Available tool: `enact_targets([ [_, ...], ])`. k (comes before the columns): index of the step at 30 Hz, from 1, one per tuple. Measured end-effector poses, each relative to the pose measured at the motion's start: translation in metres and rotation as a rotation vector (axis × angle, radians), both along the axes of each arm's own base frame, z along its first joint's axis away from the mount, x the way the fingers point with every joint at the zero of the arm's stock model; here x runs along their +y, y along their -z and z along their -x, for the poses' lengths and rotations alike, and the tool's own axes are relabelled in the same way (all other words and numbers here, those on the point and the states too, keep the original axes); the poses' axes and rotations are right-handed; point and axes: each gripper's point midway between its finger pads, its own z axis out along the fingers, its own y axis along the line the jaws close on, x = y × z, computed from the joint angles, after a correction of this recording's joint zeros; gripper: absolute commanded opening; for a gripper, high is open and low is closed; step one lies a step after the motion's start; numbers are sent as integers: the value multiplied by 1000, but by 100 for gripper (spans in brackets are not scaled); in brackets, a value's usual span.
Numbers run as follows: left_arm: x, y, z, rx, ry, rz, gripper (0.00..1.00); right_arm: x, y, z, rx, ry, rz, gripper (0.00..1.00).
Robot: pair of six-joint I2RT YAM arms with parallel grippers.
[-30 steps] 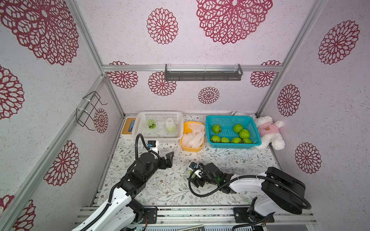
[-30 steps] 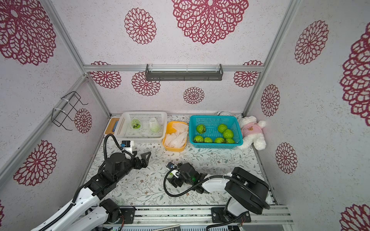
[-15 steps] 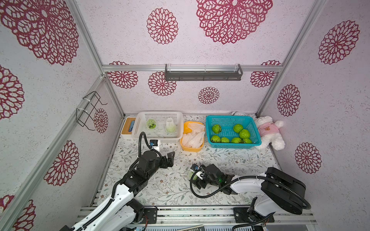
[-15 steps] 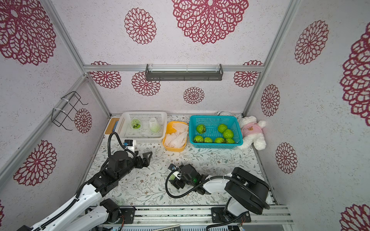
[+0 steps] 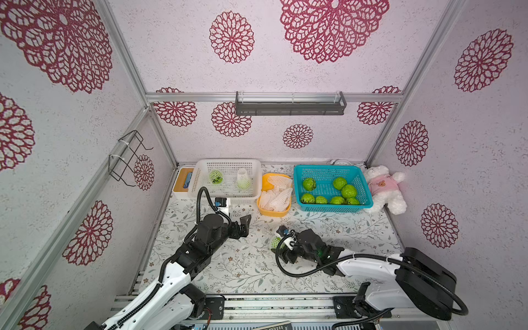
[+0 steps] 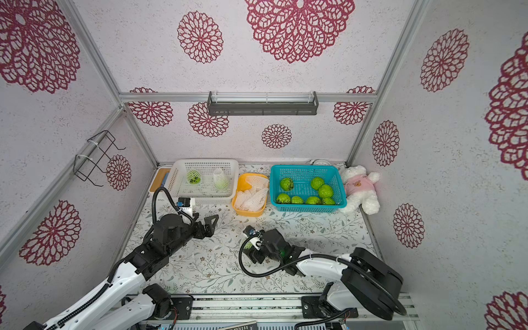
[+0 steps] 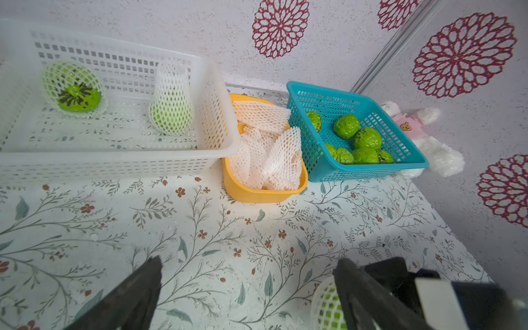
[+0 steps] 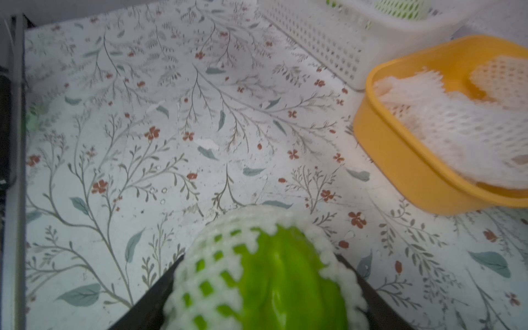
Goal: Sleeve custard apples in foam nets
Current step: Pick up the custard apple from the center of the board.
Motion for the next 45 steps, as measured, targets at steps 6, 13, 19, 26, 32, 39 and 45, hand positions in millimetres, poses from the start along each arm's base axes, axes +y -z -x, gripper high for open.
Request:
enact_targets([
  [6,-40,-31,25,-187,201,-84,97,-13,-116,-39,24,129,-254,78],
  [13,-96,-44,64,-402,440,-236,97,-35,-165,-45,153,209,-444,79],
  [19,-120,-43,60,-478,433,-268,97,-37,-169,-42,257,230,-518,82],
  [26,-136,-44,47,-553,384,-257,97,-34,-174,-36,325,211,-571,83],
  [32,-154,-60,42,-607,402,-243,97,-32,-177,-34,346,201,-592,83],
  [39,-160,-78,36,-652,369,-206,97,-31,-180,-31,358,185,-603,84],
  [45,-173,-74,28,-653,376,-219,97,-28,-187,-28,363,159,-628,84],
])
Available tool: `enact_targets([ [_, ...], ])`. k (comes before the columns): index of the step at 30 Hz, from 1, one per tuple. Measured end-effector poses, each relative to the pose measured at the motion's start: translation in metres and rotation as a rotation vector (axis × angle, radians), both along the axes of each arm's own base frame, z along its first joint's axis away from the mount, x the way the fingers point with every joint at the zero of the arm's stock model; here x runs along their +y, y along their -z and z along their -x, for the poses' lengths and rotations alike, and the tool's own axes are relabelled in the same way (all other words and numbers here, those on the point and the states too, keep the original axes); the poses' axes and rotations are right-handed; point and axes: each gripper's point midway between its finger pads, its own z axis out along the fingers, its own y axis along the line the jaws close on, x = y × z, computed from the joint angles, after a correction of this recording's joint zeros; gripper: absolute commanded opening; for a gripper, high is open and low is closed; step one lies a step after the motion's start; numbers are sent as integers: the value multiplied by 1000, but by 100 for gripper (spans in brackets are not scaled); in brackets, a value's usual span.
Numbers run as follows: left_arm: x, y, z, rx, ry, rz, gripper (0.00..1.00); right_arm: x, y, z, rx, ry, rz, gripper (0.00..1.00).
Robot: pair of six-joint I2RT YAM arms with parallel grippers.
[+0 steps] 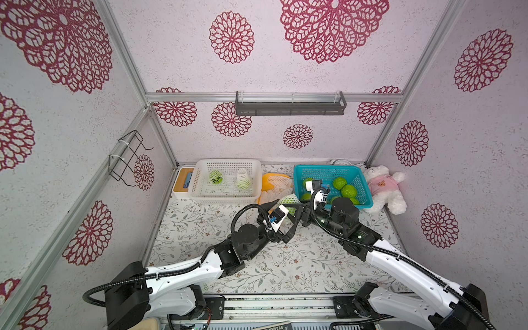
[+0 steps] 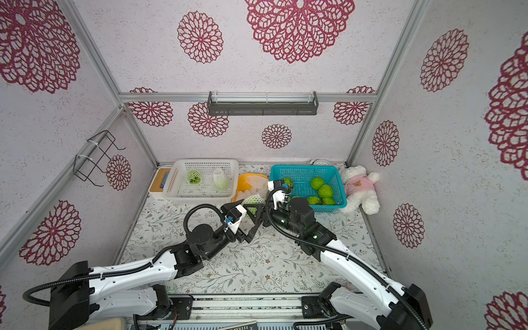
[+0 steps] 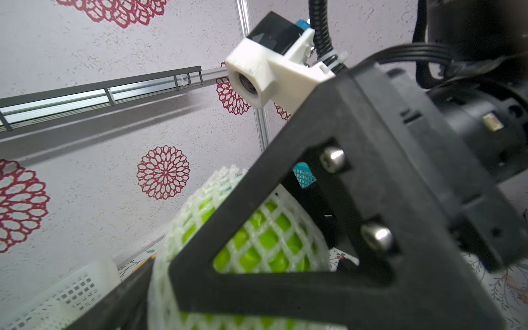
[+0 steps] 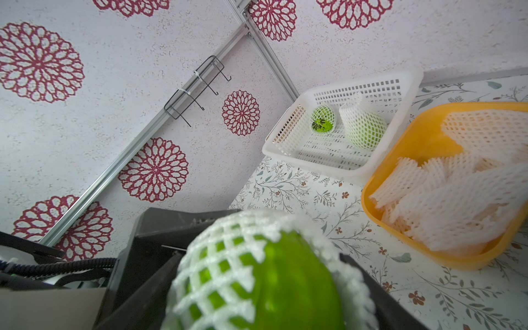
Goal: Sleeve custard apples in foam nets
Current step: Pick up the custard apple from the center of the board.
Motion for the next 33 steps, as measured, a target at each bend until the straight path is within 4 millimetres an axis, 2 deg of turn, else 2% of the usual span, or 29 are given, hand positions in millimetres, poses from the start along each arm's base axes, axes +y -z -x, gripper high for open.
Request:
enact_targets([
  [1,-1,0,-1,0,1,-3,99,0,0,1,-1,-3,-2,85],
  [10,-5,1,1,-3,31,-12,59,-3,-8,5,-9,-8,-22,85],
  [14,-5,2,1,2,36,-14,49,-3,-9,5,-5,-8,-30,86],
  [17,-6,2,1,5,37,-14,41,-3,-8,6,-4,-9,-33,96],
  [18,-6,3,1,6,37,-15,40,-4,-9,6,-7,-9,-35,99],
  [24,0,1,1,9,28,-12,36,-19,-21,12,-61,34,-57,99],
  [28,16,-6,-2,16,5,-5,35,-38,-35,12,-126,105,-50,99],
  [33,46,-19,-5,26,17,-3,39,-58,-45,8,-168,174,41,99],
])
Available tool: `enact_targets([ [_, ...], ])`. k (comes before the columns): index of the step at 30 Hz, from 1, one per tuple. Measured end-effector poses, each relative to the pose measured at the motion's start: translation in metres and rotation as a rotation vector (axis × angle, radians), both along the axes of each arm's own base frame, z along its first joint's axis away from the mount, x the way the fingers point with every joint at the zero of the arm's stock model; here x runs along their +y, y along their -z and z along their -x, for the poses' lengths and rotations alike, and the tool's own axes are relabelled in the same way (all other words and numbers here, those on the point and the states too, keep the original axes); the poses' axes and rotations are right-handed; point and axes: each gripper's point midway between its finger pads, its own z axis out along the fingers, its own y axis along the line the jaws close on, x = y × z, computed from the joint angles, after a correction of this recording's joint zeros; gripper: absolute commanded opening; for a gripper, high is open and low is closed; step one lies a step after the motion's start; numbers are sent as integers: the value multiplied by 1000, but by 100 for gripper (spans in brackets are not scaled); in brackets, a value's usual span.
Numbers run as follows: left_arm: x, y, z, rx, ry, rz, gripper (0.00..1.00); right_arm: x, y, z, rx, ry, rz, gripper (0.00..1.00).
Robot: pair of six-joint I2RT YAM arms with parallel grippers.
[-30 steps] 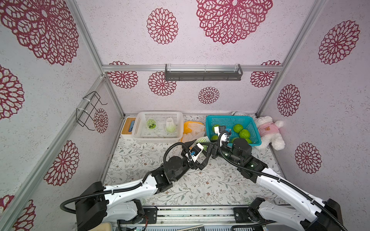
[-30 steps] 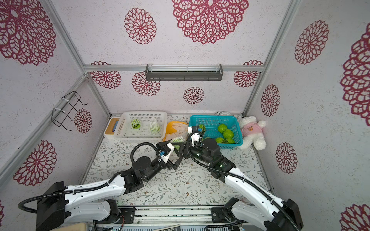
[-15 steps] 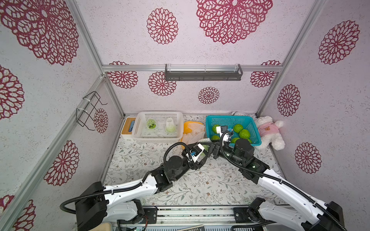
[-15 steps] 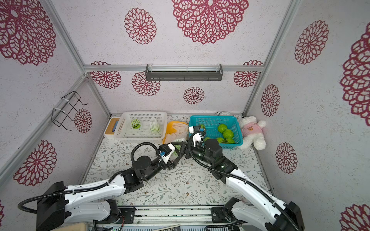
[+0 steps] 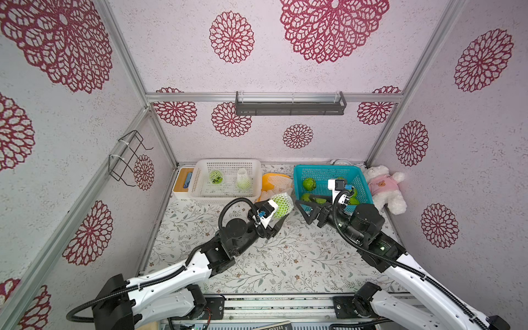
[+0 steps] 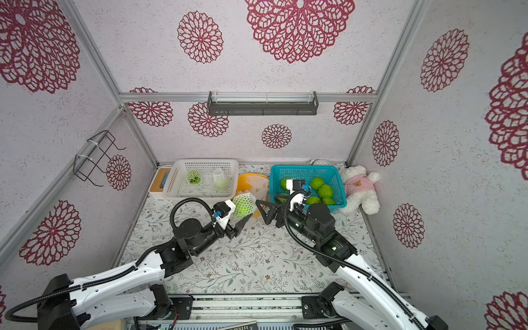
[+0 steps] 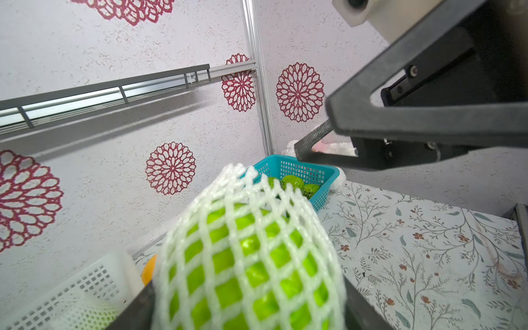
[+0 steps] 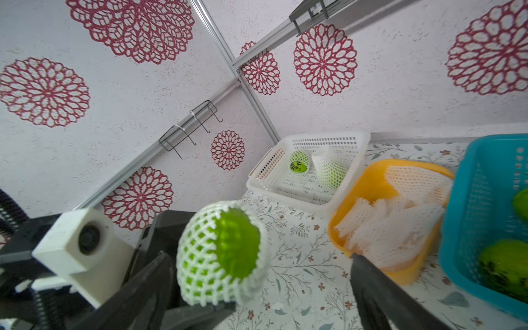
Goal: Sleeve custard apples in foam nets
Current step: Pick up the custard apple from the center of the board, then place the custard apple in the basket.
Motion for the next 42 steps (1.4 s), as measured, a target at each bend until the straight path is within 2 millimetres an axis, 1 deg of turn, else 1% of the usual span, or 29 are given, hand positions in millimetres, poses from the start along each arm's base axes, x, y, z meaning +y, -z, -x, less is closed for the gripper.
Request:
enact_targets([
  [2,15,-5,1,8,19,-9,34,-3,-6,3,-23,-9,63,99],
  [4,29,-9,3,23,40,-24,30,0,-10,10,-45,-53,126,99],
  [6,41,-17,7,43,77,-34,28,7,-3,18,-60,-124,191,98],
  [9,54,-36,12,86,151,-23,26,20,31,31,-71,-231,296,98],
  [10,58,-42,14,108,187,-14,26,26,51,37,-80,-264,344,98],
  [11,59,-45,13,140,220,-6,25,34,73,45,-96,-301,404,98],
  [12,60,-47,13,172,248,3,25,41,91,53,-116,-333,453,98],
  [13,60,-48,13,209,290,11,24,49,112,64,-146,-376,516,98],
  [15,56,-42,11,299,366,23,25,59,141,80,-219,-439,605,98],
  [16,52,-37,12,355,411,27,24,63,150,86,-267,-459,640,98],
  [17,48,-28,11,416,447,24,24,65,154,88,-311,-463,662,98],
  [19,42,-8,11,531,502,17,24,68,152,87,-398,-447,681,98],
  [22,37,17,19,674,563,12,24,72,134,83,-518,-397,674,98],
  [24,37,22,25,717,588,13,23,72,120,79,-577,-360,659,98],
  [26,37,22,30,731,607,13,24,73,109,77,-620,-334,644,98],
  [30,39,22,32,723,599,0,23,76,105,75,-636,-329,641,98],
  [32,39,24,32,682,569,-36,25,77,101,73,-609,-333,637,98],
  [34,40,23,35,601,526,-92,27,78,91,69,-555,-358,608,98],
  [36,39,21,42,493,483,-164,27,75,72,55,-472,-370,556,98],
  [37,38,19,47,424,464,-208,28,72,61,45,-424,-373,527,98],
  [39,37,17,54,294,421,-291,28,65,47,29,-326,-394,481,98],
  [41,38,18,57,163,359,-383,27,61,44,21,-209,-451,440,98],
  [42,39,20,57,112,330,-428,26,62,47,22,-157,-491,423,98],
])
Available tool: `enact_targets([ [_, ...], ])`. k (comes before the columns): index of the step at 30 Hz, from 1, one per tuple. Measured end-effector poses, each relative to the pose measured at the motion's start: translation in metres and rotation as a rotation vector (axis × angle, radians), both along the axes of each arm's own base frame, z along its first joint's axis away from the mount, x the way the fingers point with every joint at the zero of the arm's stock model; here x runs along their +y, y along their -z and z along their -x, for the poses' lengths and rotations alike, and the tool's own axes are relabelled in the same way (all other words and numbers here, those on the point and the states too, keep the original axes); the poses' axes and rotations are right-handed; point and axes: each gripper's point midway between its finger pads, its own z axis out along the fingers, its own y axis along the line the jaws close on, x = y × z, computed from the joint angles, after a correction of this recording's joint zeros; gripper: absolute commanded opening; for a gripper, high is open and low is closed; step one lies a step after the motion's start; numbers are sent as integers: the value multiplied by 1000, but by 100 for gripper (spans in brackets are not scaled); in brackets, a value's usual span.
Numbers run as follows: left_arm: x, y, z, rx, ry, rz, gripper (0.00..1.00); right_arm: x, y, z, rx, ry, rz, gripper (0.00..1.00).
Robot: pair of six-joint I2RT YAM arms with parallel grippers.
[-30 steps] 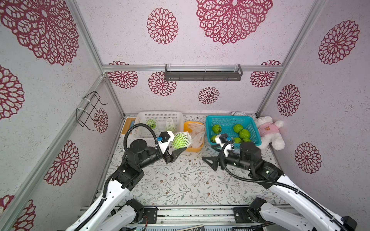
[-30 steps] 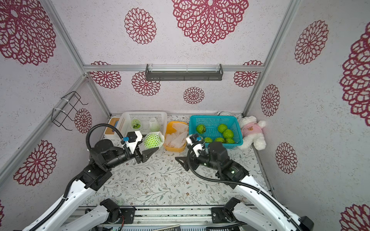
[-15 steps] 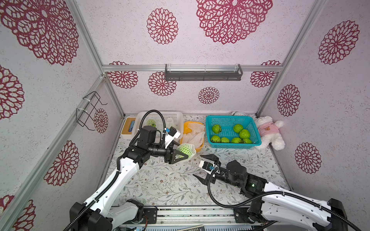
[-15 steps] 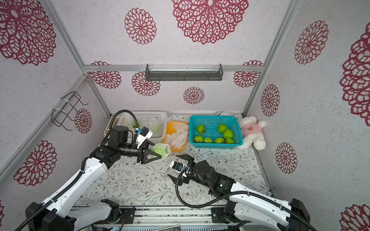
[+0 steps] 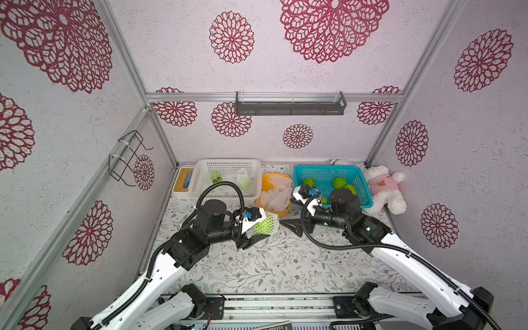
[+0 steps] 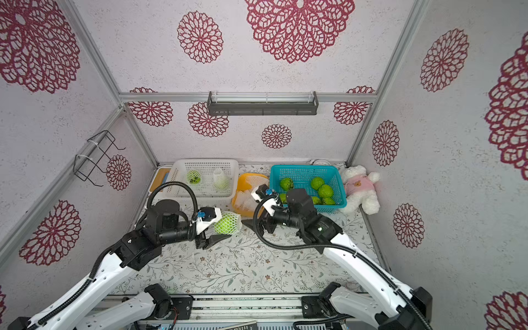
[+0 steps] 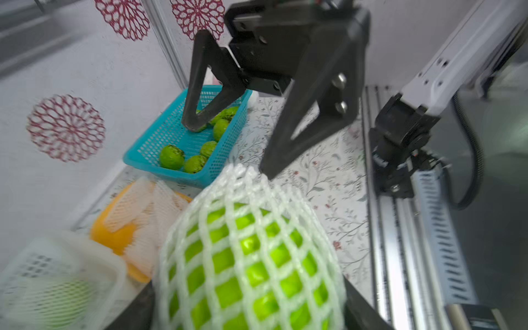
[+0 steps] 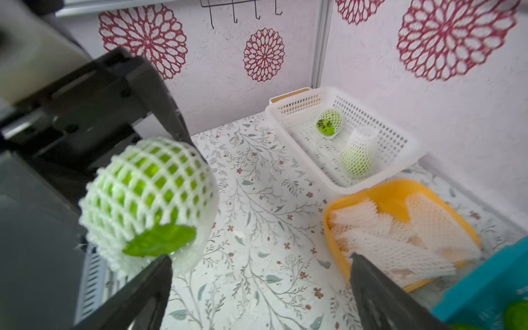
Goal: Sleeve custard apples in foam nets
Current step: Place the custard apple in the basket.
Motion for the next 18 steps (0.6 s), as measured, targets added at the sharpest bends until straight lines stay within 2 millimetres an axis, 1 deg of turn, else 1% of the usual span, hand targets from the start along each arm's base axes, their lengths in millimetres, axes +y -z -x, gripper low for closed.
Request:
enact_targets([
  [2,1,7,-1,-125,-26,-90,26,2,14,7,137,-62,15,98],
  [4,-2,12,2,-227,-29,-171,25,3,35,16,258,-101,58,98],
  [6,-8,16,10,-326,-12,-247,25,2,55,21,352,-111,103,98],
  [8,-15,15,22,-427,19,-309,25,-1,70,20,425,-102,142,98],
  [10,-20,12,30,-502,37,-346,24,-1,77,17,471,-99,162,97],
  [12,-21,11,33,-546,38,-375,24,1,80,13,492,-101,172,97],
  [14,-19,12,31,-566,23,-401,24,2,79,11,495,-106,175,97],
  [18,-11,14,25,-578,-13,-424,24,0,75,15,484,-115,173,97],
])
